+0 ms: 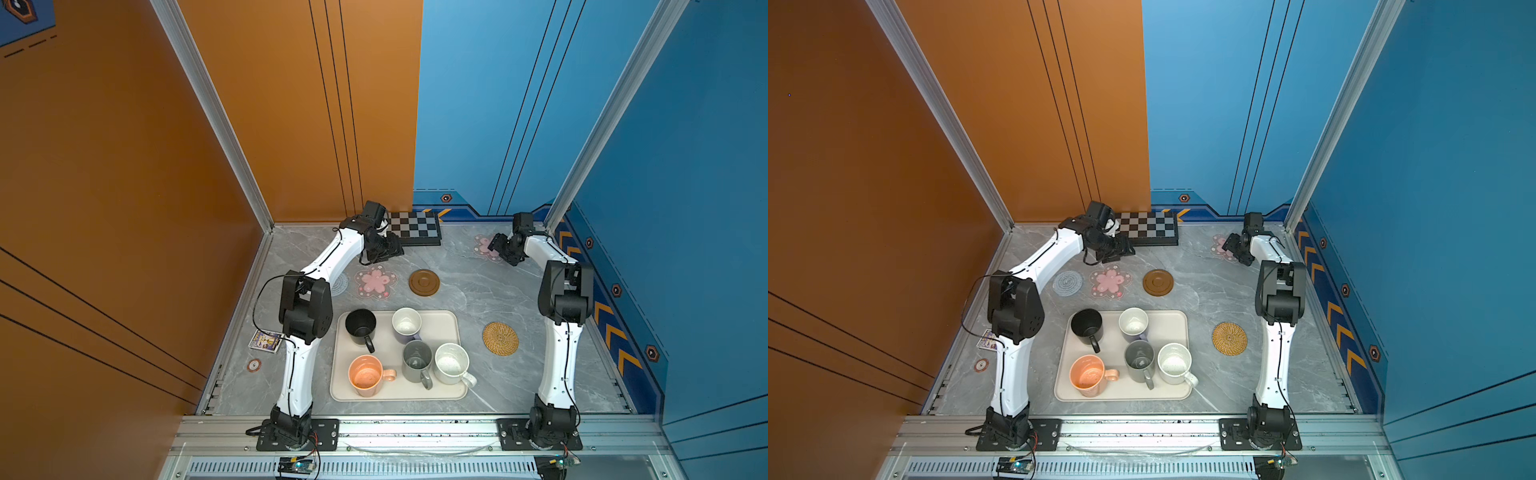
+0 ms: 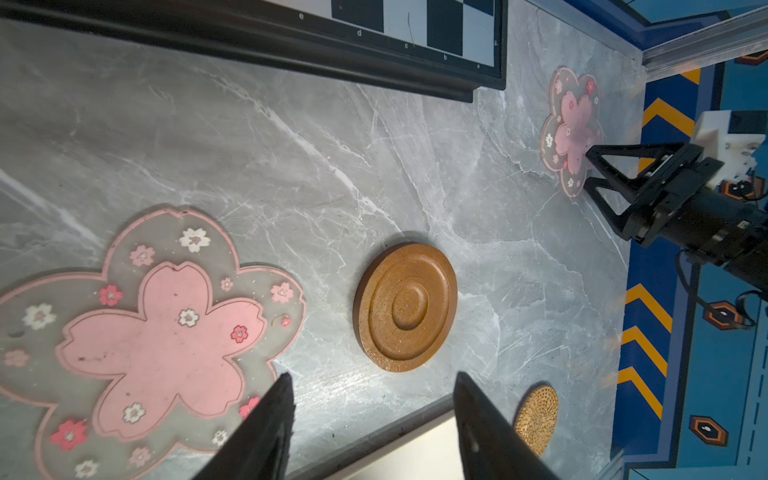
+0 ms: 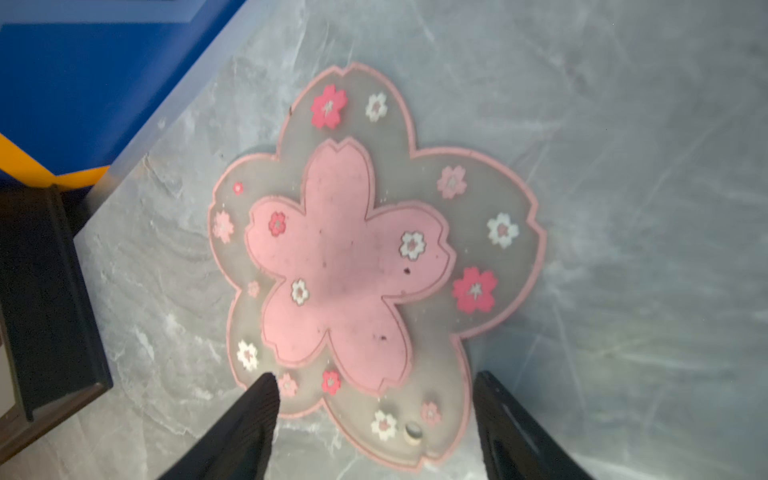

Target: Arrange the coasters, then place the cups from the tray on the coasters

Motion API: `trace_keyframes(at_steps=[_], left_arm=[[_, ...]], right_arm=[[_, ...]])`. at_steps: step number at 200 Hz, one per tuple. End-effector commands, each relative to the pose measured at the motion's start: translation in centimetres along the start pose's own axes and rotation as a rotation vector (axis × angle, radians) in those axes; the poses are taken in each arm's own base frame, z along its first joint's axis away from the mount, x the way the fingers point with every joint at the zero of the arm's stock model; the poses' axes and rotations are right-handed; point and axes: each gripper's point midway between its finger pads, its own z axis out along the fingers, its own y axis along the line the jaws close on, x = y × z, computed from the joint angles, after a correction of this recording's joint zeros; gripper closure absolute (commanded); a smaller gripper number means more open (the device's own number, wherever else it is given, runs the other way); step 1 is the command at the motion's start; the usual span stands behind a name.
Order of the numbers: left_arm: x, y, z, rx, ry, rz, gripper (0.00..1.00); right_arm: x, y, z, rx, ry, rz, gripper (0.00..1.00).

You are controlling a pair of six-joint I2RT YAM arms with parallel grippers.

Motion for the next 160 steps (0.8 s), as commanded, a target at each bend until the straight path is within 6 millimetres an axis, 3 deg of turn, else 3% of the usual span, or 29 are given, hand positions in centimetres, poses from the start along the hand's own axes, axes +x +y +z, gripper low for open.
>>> trace_keyframes(at_steps=[1,23,71,108,160], left_arm=[[-0.2,-0.2,-1.2,0.017,-0.011,0.0,0.38],[-0.2,-0.1,-1.2,0.018,-0.012,-0.002,0.38],[-0.9,-0.1,-0.2,0.022,-0.009,-0.018,0.38],[-1.6,-0.4,1.0,0.04,-0.005,-0.03,0.38],[-3.1,-0.4,2.2,0.056,-0.021,-0.045,0.38]], right_arm=[[3.5,-1.1,-0.4,0.039,0.118,-0.013,0.24],[2.1,-0.9,-1.0,0.041,0.082,-0.03,0.24],[-3.2,0.3,-1.3,0.049,-0.052,-0.117,0.21],[-6.1,1.2,-0.6,0.063,-0.127,-0.219,0.2],[-8.8,0.7,1.4,0.012,-0.181,-0.156,0.2]])
